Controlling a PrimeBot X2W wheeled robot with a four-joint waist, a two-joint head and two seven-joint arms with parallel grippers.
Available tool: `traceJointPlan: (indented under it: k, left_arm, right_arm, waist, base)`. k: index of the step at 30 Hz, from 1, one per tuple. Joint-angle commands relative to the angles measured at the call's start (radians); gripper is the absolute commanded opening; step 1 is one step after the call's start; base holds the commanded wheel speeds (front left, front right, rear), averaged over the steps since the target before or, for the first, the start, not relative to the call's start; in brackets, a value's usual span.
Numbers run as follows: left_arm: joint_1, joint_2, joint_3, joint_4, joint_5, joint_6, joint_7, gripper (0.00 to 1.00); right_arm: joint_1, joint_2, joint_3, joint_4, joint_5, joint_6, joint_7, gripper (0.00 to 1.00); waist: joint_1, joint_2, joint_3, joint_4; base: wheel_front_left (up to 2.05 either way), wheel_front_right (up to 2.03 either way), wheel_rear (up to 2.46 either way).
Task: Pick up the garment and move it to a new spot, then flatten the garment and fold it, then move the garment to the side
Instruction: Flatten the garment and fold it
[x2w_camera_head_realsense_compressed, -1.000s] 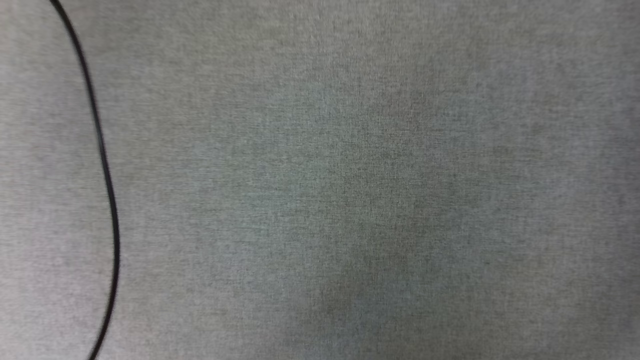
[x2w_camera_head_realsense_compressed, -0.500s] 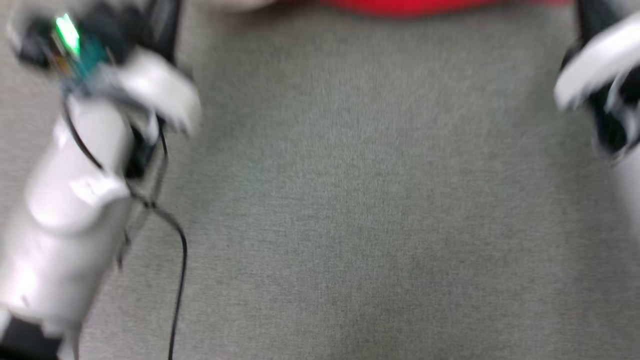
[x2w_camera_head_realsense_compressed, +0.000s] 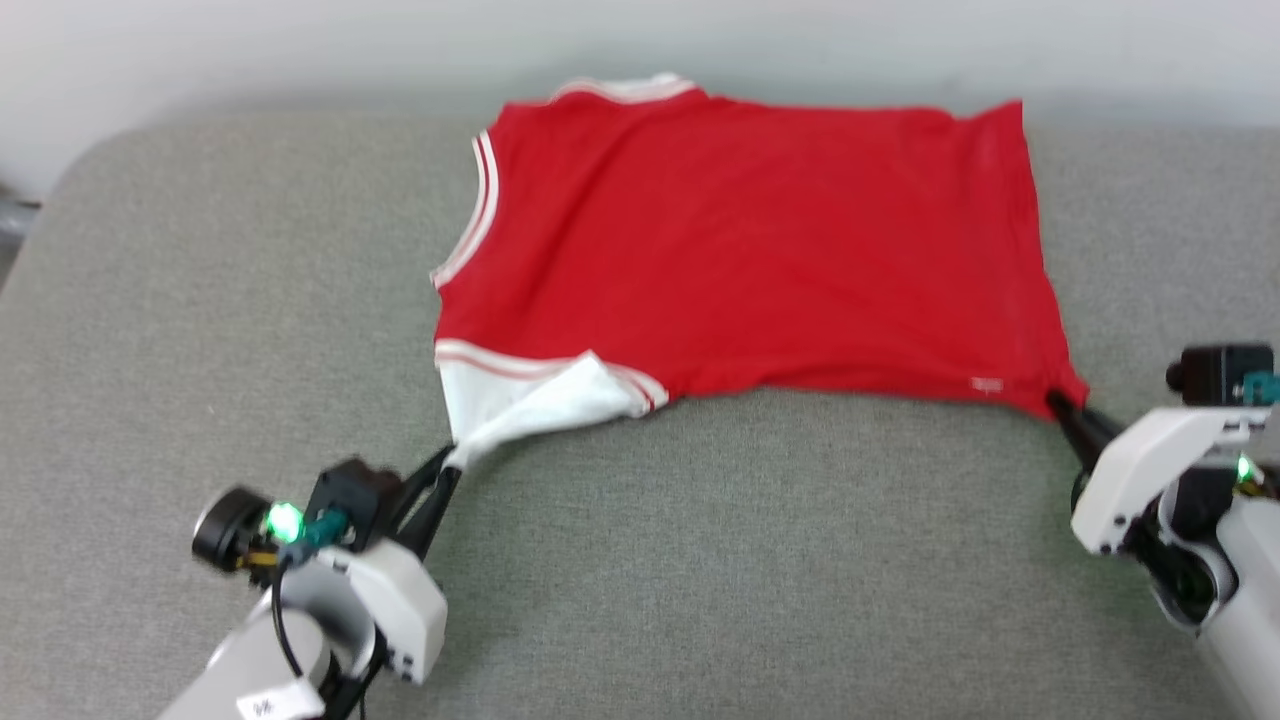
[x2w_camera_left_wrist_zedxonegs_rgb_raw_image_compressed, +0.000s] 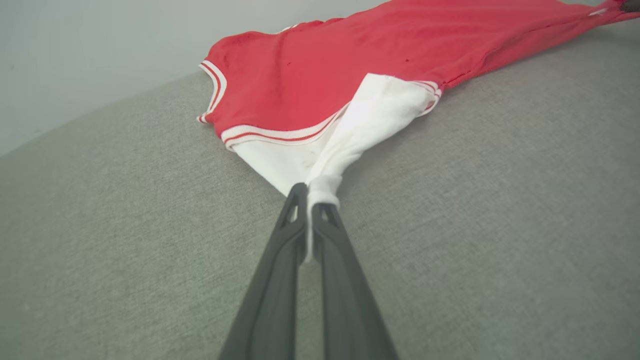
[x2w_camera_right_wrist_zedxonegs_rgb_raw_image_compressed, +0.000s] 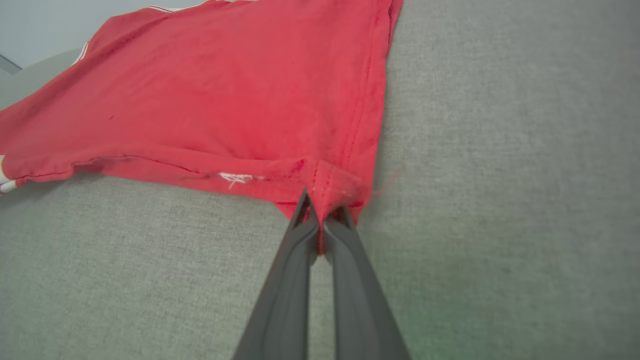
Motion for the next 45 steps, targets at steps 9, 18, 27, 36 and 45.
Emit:
traceJointPlan:
  k: [9,18,27,36,45]
  left_arm:
    - [0.229,0.078,-0.029,-0.165,-0.052,0.029,0.057,0.0]
    - [0.402,0.184,-0.061,-0.355,-0.102,0.034,0.144,0.0]
    - [0.548,0.265,-0.097,-0.517,-0.157,0.05,0.219,0.0]
    - [0.543,0.292,-0.065,-0.568,-0.154,0.074,0.19,0.0]
    - [0.394,0.283,-0.014,-0.548,-0.125,0.066,0.203,0.0]
  right_arm:
    - [0.21,-0.078,0.039,-0.096,0.167,-0.001,0.127,0.0]
    - [0.385,-0.16,0.027,-0.208,0.272,-0.001,0.182,0.0]
    - [0.566,-0.226,-0.01,-0.342,0.346,-0.001,0.269,0.0]
    - [0.648,-0.244,-0.098,-0.452,0.334,-0.001,0.285,0.0]
    - [0.583,-0.213,-0.196,-0.527,0.287,-0.001,0.35,0.0]
  waist:
    - [0.0004,-0.0001,-0.146,0.003]
    - [0.0004,-0.0001,-0.223,0.009]
    - [0.0004,-0.0001,-0.247,0.012]
    - [0.0004,-0.0001,-0.24,0.005]
    - [0.0004,-0.0001,-0.179,-0.003]
  base:
    - [0.0,0.0,0.0]
    - [0.0,0.0,0.0]
    - [0.0,0.0,0.0]
    - [0.0,0.0,0.0]
    - [0.0,0.0,0.0]
